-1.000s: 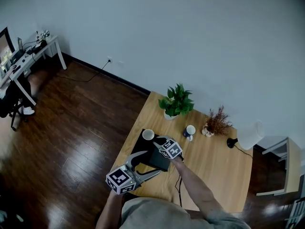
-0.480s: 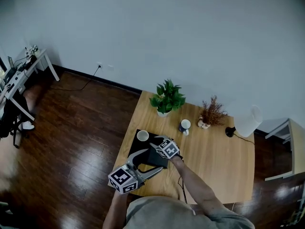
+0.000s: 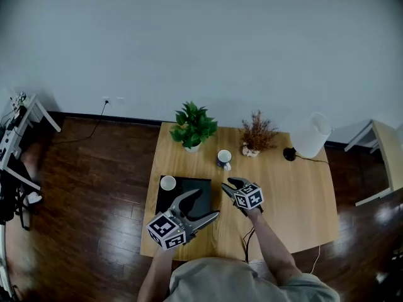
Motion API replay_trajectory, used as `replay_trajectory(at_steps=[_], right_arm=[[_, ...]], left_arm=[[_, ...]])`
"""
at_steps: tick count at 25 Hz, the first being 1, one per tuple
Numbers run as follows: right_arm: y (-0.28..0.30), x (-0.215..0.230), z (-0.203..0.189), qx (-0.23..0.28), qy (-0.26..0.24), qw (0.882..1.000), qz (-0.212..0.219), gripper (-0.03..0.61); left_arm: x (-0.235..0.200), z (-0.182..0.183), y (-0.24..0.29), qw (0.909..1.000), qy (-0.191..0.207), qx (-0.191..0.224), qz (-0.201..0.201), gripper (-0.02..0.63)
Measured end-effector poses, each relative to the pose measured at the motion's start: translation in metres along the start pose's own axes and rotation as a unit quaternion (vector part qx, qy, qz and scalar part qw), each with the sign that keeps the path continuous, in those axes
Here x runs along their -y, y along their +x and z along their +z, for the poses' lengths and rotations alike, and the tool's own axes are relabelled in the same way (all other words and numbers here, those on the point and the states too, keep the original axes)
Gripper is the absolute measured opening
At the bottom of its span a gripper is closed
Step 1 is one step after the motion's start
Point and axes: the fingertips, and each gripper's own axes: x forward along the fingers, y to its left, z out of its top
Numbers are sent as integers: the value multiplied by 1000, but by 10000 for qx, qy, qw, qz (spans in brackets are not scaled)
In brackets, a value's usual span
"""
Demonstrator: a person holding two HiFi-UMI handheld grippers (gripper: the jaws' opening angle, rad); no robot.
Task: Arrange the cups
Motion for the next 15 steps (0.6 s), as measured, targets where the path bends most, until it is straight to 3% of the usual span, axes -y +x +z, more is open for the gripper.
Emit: replay_trajectory(at_steps=[1,4,8,13,15], right_arm=[[-6,14,2,57,66,9998,-175,199],[-13,47,5,110,206,9984,-512,229],[1,75,-2,-173,186,9975,-664,229],[41,99,-19,-918,-242,9920,-828,227],[58,106,-26,-1198,-354,9879,-921,185]], left_arm=[[0,0,9,10000,9,-30,-65,354],[2,3,33,9997,8,-89,-238,354],[12,-2,54,9989,7,-228,-420,354],[17,-10,63,9984,-29,-398,-393,354],[16,-14,62,9984,-46,-447,-332,354]])
